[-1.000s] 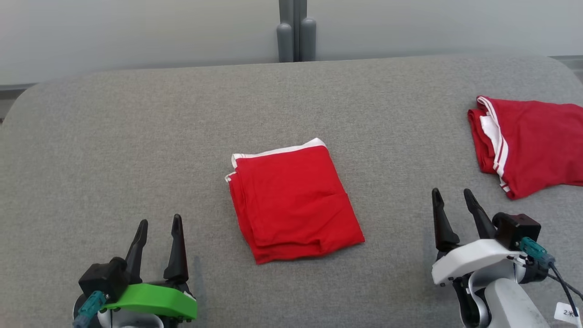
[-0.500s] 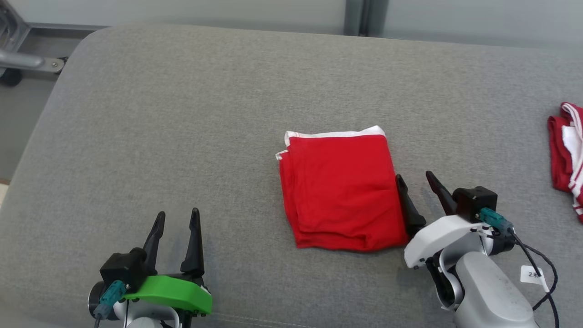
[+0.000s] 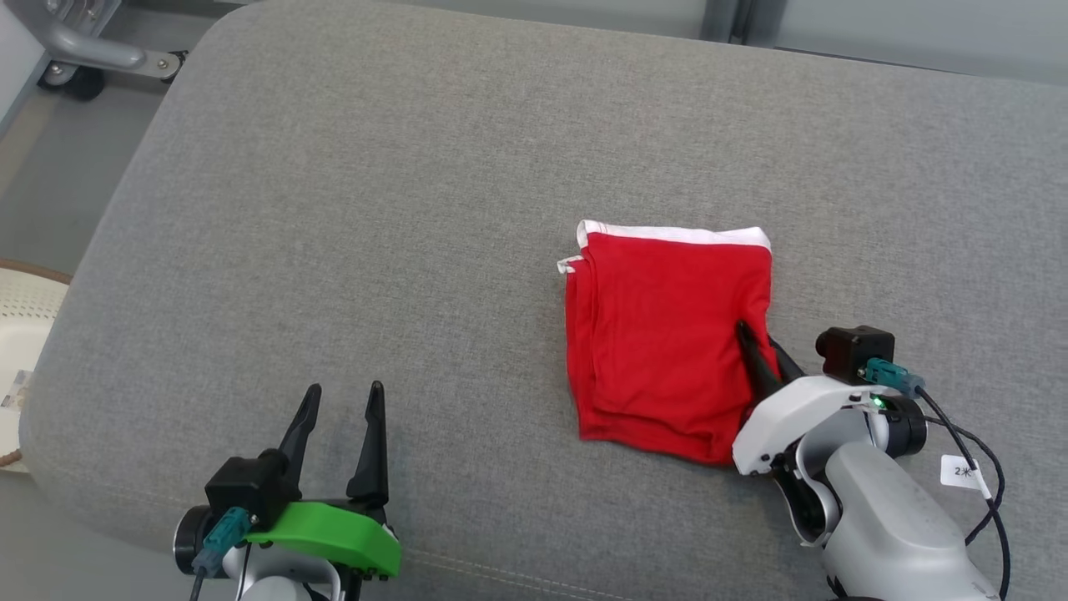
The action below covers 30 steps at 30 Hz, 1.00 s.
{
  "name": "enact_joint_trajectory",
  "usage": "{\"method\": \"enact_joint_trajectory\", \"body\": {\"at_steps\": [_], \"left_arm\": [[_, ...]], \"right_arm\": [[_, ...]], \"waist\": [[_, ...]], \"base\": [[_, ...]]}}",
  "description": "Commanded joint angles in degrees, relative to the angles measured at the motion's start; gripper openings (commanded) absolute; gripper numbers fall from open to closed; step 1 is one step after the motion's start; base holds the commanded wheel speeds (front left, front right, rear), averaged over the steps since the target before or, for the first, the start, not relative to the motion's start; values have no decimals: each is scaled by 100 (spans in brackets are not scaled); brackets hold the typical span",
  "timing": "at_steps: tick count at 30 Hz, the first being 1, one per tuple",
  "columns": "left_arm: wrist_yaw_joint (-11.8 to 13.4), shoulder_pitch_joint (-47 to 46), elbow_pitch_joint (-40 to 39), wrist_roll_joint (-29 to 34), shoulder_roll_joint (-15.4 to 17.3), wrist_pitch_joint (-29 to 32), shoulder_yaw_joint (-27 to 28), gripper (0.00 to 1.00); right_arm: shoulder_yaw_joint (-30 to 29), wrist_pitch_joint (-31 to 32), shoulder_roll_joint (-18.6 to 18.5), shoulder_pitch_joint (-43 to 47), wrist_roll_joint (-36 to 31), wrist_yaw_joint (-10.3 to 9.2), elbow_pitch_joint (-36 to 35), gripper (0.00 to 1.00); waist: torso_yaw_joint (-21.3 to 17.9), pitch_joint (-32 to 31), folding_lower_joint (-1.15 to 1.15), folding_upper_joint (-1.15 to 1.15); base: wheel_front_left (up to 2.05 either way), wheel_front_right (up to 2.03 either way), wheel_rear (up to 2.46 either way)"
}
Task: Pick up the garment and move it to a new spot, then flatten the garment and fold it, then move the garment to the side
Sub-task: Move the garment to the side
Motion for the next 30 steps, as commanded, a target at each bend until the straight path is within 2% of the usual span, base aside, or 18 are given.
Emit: {"method": "enact_joint_trajectory", "body": {"at_steps": [1, 6, 12, 13, 23, 27, 30], "left_arm": [[-19, -24, 11, 56, 19, 1, 29, 100], [-99, 118, 33, 186, 18, 1, 66, 100], [-173, 114, 50, 291, 19, 1, 26, 100], [-173, 114, 50, 291, 19, 1, 26, 100], [-220, 0, 166, 324, 21, 1, 26, 100], [-251, -85, 270, 494, 21, 1, -85, 100], [-262, -187, 269, 562, 24, 1, -121, 100]], "right_arm": [[1, -36, -64, -9, 42, -5, 28, 0], [-208, -55, -90, 203, 112, -6, -155, 0], [-404, -53, -110, 543, 22, -6, -418, 0], [-404, -53, -110, 543, 22, -6, -418, 0], [-120, -55, 55, 755, 89, -5, -680, 0], [35, -55, 126, 839, 196, -5, -794, 0], [116, -55, 136, 856, 202, -5, -854, 0]], "waist": [[-244, -144, 0, 0], [-902, -404, 0, 0], [-1989, -579, 0, 0], [-1989, -579, 0, 0], [-3625, -544, 0, 0], [-3968, -458, 0, 0], [-4041, -328, 0, 0]], "base": [[0, 0, 0], [0, 0, 0], [0, 0, 0], [0, 0, 0], [0, 0, 0], [0, 0, 0], [0, 0, 0]]}}
